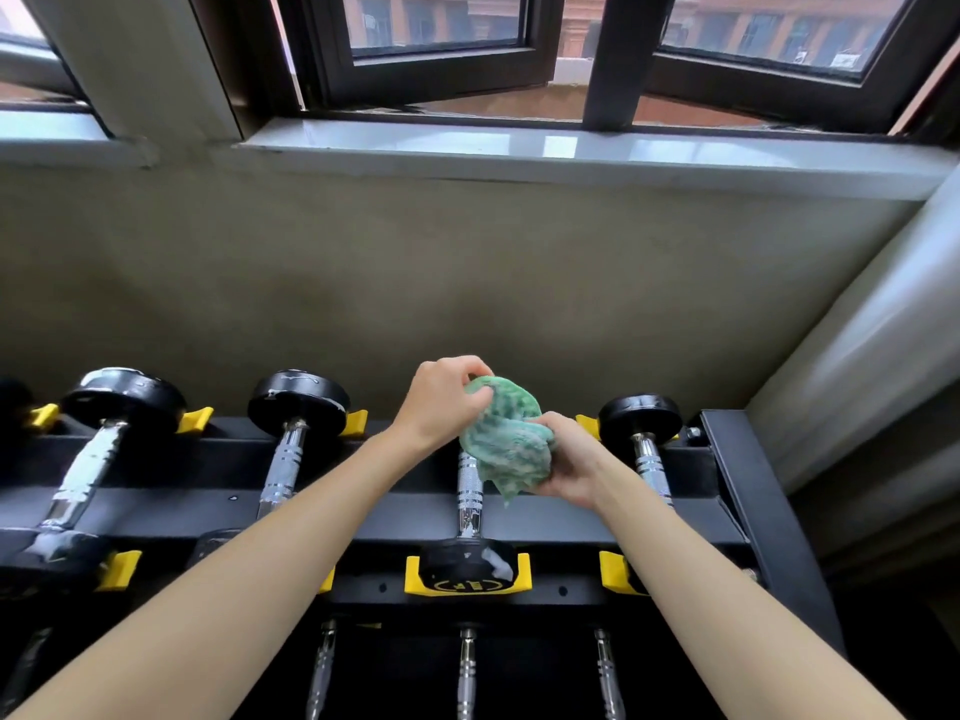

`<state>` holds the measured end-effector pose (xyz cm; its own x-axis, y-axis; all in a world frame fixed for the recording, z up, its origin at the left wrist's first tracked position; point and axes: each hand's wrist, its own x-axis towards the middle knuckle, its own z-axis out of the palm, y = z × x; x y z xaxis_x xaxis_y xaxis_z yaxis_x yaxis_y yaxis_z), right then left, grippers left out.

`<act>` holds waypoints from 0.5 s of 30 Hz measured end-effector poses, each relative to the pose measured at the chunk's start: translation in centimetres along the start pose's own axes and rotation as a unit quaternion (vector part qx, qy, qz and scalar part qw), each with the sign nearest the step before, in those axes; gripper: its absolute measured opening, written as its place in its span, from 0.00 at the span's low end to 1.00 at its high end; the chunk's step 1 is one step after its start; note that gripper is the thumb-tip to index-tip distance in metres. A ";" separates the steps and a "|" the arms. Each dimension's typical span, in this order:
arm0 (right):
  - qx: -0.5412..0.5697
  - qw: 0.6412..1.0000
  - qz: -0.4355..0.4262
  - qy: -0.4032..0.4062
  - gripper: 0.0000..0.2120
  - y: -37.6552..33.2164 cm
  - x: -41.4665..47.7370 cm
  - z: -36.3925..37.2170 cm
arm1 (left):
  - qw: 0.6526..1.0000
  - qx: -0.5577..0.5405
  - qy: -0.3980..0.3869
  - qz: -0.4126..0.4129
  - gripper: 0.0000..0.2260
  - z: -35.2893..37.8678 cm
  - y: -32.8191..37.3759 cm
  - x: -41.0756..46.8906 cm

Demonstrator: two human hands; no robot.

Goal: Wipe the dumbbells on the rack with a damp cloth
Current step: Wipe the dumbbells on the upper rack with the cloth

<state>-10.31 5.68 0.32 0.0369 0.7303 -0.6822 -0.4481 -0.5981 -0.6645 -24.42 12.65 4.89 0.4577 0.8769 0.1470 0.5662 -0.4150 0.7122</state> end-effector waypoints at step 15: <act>0.211 0.973 -0.059 -0.067 0.19 0.7 -0.6 -3.1 | 0.923 0.153 -0.291 0.198 0.24 1.8 0.8 -3.6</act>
<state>-7.88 3.81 -0.61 0.0058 0.8395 -0.5433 -0.7758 -0.3390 -0.5322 -24.36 8.70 3.66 0.9110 0.3994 -0.1030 0.4018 -0.8028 0.4405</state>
